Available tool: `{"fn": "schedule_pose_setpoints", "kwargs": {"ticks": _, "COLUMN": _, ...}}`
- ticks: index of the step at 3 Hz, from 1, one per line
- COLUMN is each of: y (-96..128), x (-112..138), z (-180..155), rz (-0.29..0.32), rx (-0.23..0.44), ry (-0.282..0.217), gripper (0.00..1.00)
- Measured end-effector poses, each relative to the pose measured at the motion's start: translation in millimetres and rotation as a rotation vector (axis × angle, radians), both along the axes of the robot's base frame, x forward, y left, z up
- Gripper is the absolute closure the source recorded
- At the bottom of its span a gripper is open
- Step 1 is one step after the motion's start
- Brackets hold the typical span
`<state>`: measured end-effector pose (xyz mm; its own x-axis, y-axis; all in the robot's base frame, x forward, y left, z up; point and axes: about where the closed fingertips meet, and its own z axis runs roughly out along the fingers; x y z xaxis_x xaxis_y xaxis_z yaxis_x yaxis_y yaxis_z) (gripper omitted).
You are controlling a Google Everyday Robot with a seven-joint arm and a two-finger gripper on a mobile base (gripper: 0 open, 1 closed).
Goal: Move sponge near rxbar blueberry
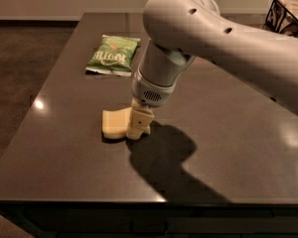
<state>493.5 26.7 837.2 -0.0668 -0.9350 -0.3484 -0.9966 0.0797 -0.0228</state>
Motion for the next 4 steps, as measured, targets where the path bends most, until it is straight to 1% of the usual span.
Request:
{"fn": "schedule_pose_setpoints", "kwargs": {"ticks": 1, "y": -11, "x": 11, "z": 12, "rz": -0.047, "rx": 0.007, "ry": 0.006, "gripper": 0.65}}
{"fn": "schedule_pose_setpoints", "kwargs": {"ticks": 2, "y": -32, "x": 39, "z": 29, "rz": -0.133, "rx": 0.019, "ry": 0.003, "gripper": 0.88}}
{"fn": "schedule_pose_setpoints", "kwargs": {"ticks": 3, "y": -61, "x": 79, "z": 52, "rz": -0.247, "rx": 0.038, "ry": -0.030, "gripper": 1.00}}
{"fn": "schedule_pose_setpoints", "kwargs": {"ticks": 4, "y": -90, "x": 116, "z": 59, "rz": -0.349, "rx": 0.026, "ry": -0.061, "gripper": 1.00}}
